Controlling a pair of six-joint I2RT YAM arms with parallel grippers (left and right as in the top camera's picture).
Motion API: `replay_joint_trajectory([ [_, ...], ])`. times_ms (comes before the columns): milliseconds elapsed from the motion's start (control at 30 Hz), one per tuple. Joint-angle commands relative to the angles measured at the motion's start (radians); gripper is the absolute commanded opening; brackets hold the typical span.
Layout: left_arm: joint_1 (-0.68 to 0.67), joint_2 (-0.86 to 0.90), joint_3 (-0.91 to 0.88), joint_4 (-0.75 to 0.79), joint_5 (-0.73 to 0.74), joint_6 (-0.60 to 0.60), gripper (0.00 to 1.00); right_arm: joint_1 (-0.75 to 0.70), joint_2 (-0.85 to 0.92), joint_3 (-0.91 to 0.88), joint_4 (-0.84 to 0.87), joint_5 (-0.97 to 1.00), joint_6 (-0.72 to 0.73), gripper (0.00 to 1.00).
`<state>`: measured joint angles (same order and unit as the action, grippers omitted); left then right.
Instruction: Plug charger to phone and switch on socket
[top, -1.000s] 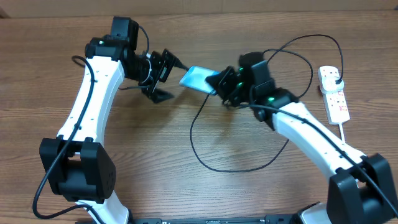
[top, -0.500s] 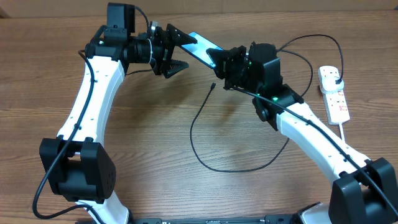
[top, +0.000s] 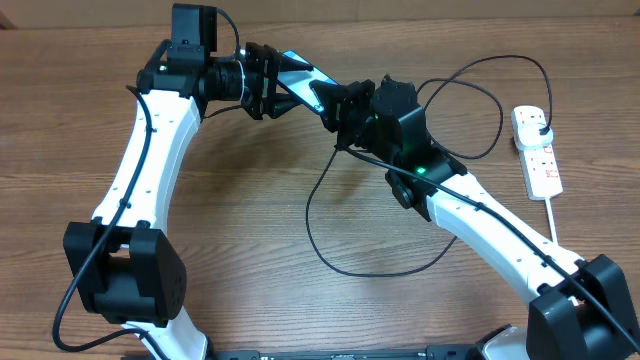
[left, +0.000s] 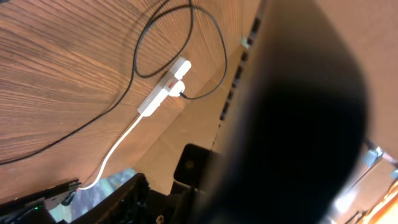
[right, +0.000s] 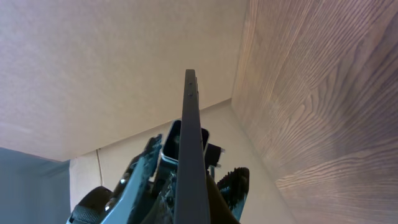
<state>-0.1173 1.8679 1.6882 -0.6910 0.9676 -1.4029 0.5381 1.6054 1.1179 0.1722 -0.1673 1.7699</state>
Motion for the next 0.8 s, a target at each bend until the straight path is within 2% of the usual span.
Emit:
replay_joint_trajectory([
  [0, 0.001, -0.02, 0.016, 0.0, -0.064, -0.072, 0.48, 0.0, -0.05, 0.043, 0.025, 0.02, 0.022, 0.04],
  [300, 0.001, -0.02, 0.016, 0.0, -0.134, -0.114, 0.41, 0.0, -0.05, 0.043, 0.029, 0.017, 0.023, 0.04],
  [433, 0.001, -0.02, 0.016, 0.001, -0.133, -0.132, 0.25, 0.0, -0.05, 0.043, 0.028, 0.014, 0.023, 0.04],
  [767, -0.001, -0.02, 0.016, 0.001, -0.129, -0.094, 0.04, 0.0, -0.05, 0.043, 0.029, -0.015, 0.042, 0.04],
])
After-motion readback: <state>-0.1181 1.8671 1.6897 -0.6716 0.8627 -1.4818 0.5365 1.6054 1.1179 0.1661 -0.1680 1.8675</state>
